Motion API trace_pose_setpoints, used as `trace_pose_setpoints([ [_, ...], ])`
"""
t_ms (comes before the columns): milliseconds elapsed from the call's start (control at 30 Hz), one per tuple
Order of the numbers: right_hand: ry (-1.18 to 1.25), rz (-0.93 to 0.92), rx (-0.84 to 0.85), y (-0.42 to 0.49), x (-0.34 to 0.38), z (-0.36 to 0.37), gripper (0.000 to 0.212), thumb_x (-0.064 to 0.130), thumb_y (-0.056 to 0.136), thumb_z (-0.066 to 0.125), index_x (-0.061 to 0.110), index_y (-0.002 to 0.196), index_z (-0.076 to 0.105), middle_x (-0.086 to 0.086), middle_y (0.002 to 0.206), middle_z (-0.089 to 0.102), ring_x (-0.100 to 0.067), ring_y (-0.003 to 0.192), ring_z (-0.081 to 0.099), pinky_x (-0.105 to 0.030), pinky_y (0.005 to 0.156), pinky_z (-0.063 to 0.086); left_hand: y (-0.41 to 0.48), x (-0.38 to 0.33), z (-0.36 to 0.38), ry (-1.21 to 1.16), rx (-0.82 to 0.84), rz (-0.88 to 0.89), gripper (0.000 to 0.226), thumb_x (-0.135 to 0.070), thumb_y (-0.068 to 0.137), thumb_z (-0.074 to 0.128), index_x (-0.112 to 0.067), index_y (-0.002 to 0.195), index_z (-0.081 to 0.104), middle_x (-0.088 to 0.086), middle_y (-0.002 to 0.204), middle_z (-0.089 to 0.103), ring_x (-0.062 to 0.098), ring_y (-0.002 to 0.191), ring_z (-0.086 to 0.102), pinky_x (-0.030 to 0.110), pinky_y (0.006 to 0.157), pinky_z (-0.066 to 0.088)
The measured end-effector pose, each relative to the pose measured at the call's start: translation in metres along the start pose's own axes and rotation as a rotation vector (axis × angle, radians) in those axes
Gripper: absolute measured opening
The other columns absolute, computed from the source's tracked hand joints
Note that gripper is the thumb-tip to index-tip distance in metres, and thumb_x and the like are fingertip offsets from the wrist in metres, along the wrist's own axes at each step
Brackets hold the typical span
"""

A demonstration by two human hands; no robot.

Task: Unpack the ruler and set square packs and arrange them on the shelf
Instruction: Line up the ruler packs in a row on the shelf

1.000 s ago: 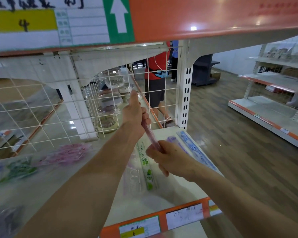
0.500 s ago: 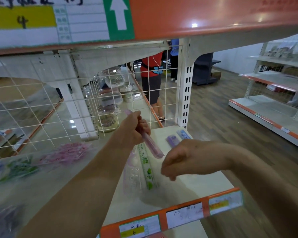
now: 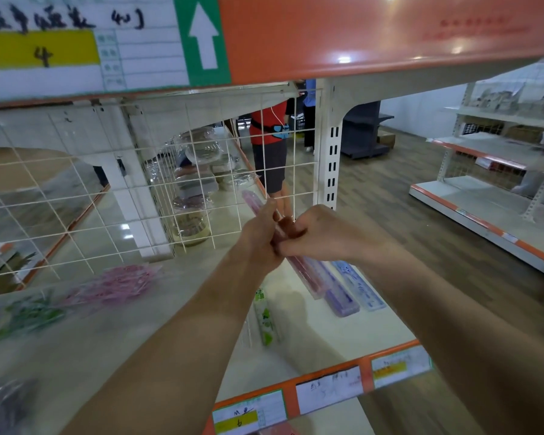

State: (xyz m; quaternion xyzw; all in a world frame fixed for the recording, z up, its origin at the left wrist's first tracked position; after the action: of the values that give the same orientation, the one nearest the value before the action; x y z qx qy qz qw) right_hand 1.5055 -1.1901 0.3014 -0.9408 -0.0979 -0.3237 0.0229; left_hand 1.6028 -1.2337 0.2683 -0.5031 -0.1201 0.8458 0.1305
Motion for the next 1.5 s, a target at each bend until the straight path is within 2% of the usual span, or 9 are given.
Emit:
trace_pose_setpoints([
  [133, 0.011, 0.047, 0.102, 0.005, 0.0, -0.004, 0.031, 0.03, 0.08, 0.07, 0.001, 0.088, 0.07, -0.004, 0.068, 0.053, -0.016, 0.062, 0.05, -0.021, 0.05, 0.039, -0.001, 0.002, 0.0, 0.055, 0.01, -0.006, 0.037, -0.033, 0.098, 0.049, -0.013, 0.067, 0.049, 0.002, 0.055, 0.055, 0.014, 0.048, 0.06, 0.024, 0.042, 0.05],
  [367, 0.126, 0.174, 0.212, 0.014, 0.001, -0.005, 0.017, 0.018, 0.08, 0.073, 0.007, 0.091, 0.066, 0.001, 0.068, 0.056, -0.008, 0.062, 0.054, -0.019, 0.059, 0.052, -0.009, 0.0, 0.0, 0.187, 0.104, -0.05, 0.033, -0.021, 0.096, 0.047, -0.016, 0.065, 0.037, 0.001, 0.045, 0.044, 0.013, 0.035, 0.047, 0.018, 0.04, 0.043],
  [467, 0.145, 0.21, 0.216, 0.017, 0.0, -0.004, 0.017, 0.015, 0.08, 0.073, 0.005, 0.09, 0.064, -0.001, 0.07, 0.058, -0.009, 0.063, 0.057, -0.022, 0.066, 0.056, -0.011, -0.003, -0.004, 0.255, 0.115, -0.078, 0.023, -0.023, 0.094, 0.049, -0.013, 0.073, 0.047, 0.005, 0.064, 0.054, 0.016, 0.057, 0.055, 0.026, 0.06, 0.05],
  [567, 0.057, 0.27, 0.199, 0.021, -0.008, 0.003, 0.02, 0.017, 0.081, 0.074, 0.005, 0.082, 0.058, -0.006, 0.075, 0.061, -0.014, 0.067, 0.061, -0.024, 0.068, 0.058, -0.002, -0.007, -0.018, 0.422, 0.008, -0.05, 0.045, -0.046, 0.091, 0.053, -0.008, 0.115, 0.056, 0.011, 0.108, 0.058, 0.025, 0.098, 0.055, 0.041, 0.091, 0.044],
  [667, -0.041, 0.339, 0.206, 0.025, -0.019, 0.018, 0.027, 0.018, 0.081, 0.075, 0.004, 0.077, 0.051, -0.009, 0.076, 0.062, -0.019, 0.068, 0.065, -0.029, 0.069, 0.059, 0.009, -0.009, -0.033, 0.443, -0.142, -0.035, 0.048, -0.043, 0.093, 0.049, -0.006, 0.123, 0.048, 0.012, 0.105, 0.048, 0.025, 0.093, 0.049, 0.04, 0.085, 0.042],
  [900, -0.329, 0.31, 0.225, 0.025, -0.017, 0.049, 0.023, 0.015, 0.079, 0.071, 0.007, 0.075, 0.049, -0.009, 0.077, 0.061, -0.026, 0.087, 0.068, -0.037, 0.085, 0.056, 0.014, 0.006, -0.031, 0.475, -0.044, -0.197, 0.038, -0.04, 0.094, 0.045, -0.002, 0.094, 0.04, 0.013, 0.078, 0.044, 0.022, 0.067, 0.045, 0.03, 0.059, 0.039],
  [1100, -0.481, 0.262, 0.193, 0.019, -0.018, 0.053, 0.034, 0.016, 0.082, 0.068, 0.01, 0.068, 0.037, -0.005, 0.072, 0.051, -0.027, 0.1, 0.065, -0.032, 0.083, 0.053, 0.007, 0.014, -0.025, 0.506, 0.03, -0.237, 0.063, -0.042, 0.094, 0.045, 0.003, 0.137, 0.033, 0.02, 0.097, 0.055, 0.027, 0.072, 0.054, 0.035, 0.062, 0.046],
  [1333, -0.587, 0.218, 0.196, 0.025, -0.02, 0.057, 0.024, 0.021, 0.082, 0.068, 0.012, 0.101, 0.056, -0.004, 0.089, 0.06, -0.022, 0.097, 0.064, -0.029, 0.076, 0.047, 0.003, 0.018, -0.022, 0.581, 0.04, -0.304, 0.049, -0.043, 0.094, 0.044, 0.003, 0.075, 0.042, 0.018, 0.084, 0.06, 0.033, 0.091, 0.062, 0.043, 0.089, 0.05],
  [1500, -0.621, 0.2, 0.194, 0.025, -0.023, 0.059, 0.039, 0.026, 0.081, 0.069, 0.01, 0.114, 0.056, -0.006, 0.104, 0.062, -0.023, 0.103, 0.06, -0.03, 0.078, 0.044, 0.002, 0.018, -0.021, 0.595, 0.046, -0.29, 0.049, -0.047, 0.094, 0.044, 0.001, 0.088, 0.042, 0.018, 0.085, 0.059, 0.031, 0.084, 0.062, 0.043, 0.087, 0.05],
])
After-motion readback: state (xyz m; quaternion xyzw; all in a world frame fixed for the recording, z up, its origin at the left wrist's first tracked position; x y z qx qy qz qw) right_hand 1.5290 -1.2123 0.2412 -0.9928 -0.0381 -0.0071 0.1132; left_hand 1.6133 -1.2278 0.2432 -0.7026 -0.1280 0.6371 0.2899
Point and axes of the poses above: each hand's wrist, its own y-axis towards the middle knuckle, its own z-axis out of the palm, x = y × z, the point moved 2 cm from there along y, towards the middle knuckle
